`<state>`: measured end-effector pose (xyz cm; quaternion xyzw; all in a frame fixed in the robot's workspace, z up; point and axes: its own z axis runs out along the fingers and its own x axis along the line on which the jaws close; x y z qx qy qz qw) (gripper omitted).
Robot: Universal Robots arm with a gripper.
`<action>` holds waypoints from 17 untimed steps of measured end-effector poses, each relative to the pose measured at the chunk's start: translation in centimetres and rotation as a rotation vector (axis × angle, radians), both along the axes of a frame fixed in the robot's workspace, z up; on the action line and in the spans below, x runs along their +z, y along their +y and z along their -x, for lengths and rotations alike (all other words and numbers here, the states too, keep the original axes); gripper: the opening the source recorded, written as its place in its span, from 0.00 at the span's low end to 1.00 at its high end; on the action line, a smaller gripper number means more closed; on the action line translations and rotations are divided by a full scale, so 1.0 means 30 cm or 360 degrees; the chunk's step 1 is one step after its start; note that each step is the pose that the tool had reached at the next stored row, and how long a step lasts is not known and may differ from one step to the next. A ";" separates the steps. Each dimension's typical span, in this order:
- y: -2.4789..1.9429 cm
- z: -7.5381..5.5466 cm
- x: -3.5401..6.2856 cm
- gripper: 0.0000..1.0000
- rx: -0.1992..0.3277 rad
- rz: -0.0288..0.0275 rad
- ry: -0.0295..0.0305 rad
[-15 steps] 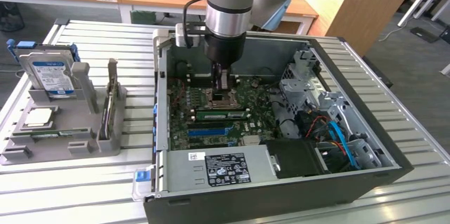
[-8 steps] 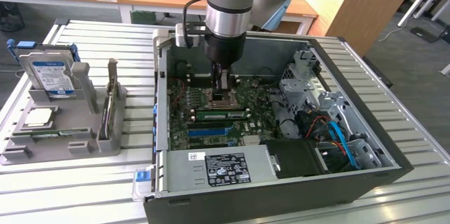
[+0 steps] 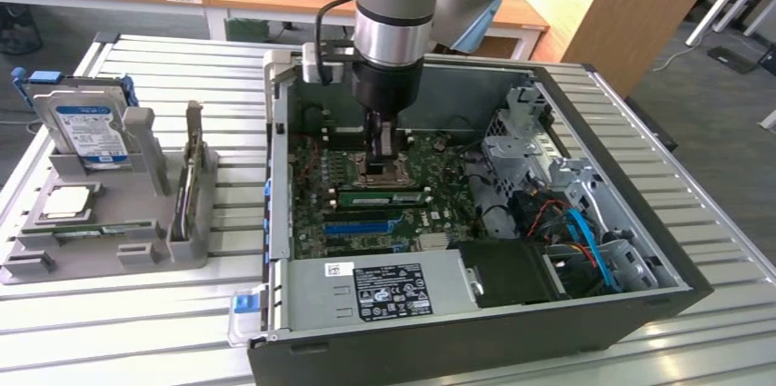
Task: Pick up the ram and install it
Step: 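Press down the ram until it locks into place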
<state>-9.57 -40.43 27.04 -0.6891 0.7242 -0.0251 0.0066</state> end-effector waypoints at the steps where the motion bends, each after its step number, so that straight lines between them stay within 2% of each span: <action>1: 0.000 0.000 -0.002 0.11 0.0000 0.00001 -0.00001; 9: 0.000 0.002 -0.020 0.11 0.0000 0.00000 -0.00013; 17: 0.000 0.002 -0.022 0.11 0.0000 -0.00005 -0.00018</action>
